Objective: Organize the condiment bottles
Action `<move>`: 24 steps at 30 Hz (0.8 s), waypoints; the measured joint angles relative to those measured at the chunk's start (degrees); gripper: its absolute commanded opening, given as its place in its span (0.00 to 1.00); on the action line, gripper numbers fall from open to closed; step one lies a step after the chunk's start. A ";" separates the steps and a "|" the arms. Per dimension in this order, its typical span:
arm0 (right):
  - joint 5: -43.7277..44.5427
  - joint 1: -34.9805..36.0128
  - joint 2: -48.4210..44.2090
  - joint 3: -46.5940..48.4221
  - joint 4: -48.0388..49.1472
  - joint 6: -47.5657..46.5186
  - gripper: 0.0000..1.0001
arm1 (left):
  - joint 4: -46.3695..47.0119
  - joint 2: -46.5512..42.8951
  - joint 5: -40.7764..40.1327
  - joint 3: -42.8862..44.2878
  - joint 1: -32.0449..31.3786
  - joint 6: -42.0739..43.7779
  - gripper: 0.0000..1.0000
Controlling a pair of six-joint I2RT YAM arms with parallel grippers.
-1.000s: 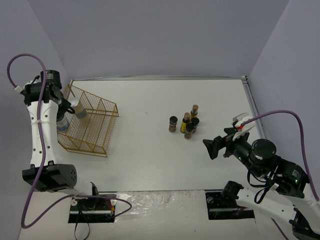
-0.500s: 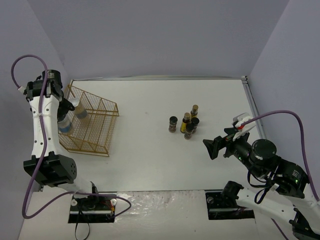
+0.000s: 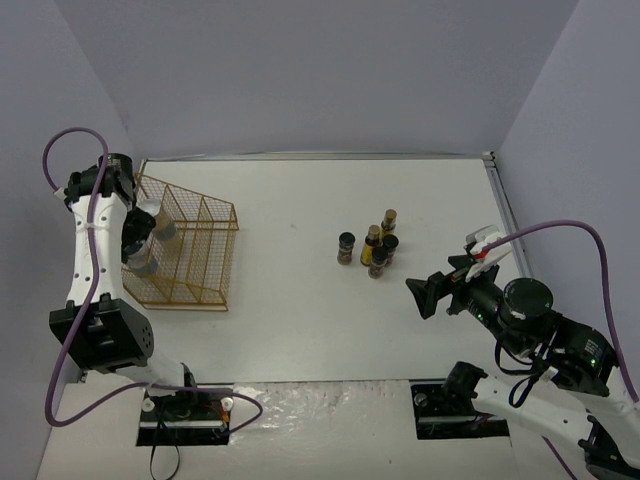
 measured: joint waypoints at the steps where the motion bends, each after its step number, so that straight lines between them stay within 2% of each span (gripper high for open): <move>1: 0.00 0.00 0.00 -0.01 0.00 0.00 1.00 | 0.19 0.00 0.02 -0.16 0.00 -0.04 0.00; 3: 0.00 0.00 0.00 -0.03 0.00 0.00 1.00 | 0.68 -0.05 0.06 -0.57 0.00 -0.21 0.04; 10: -0.02 0.00 0.00 -0.15 0.02 0.00 1.00 | 2.58 -0.52 0.08 -2.90 0.06 -1.48 0.32; 24: -0.04 0.00 0.00 -0.28 0.02 -0.02 1.00 | 4.05 -2.59 1.45 -5.66 1.30 -1.57 0.65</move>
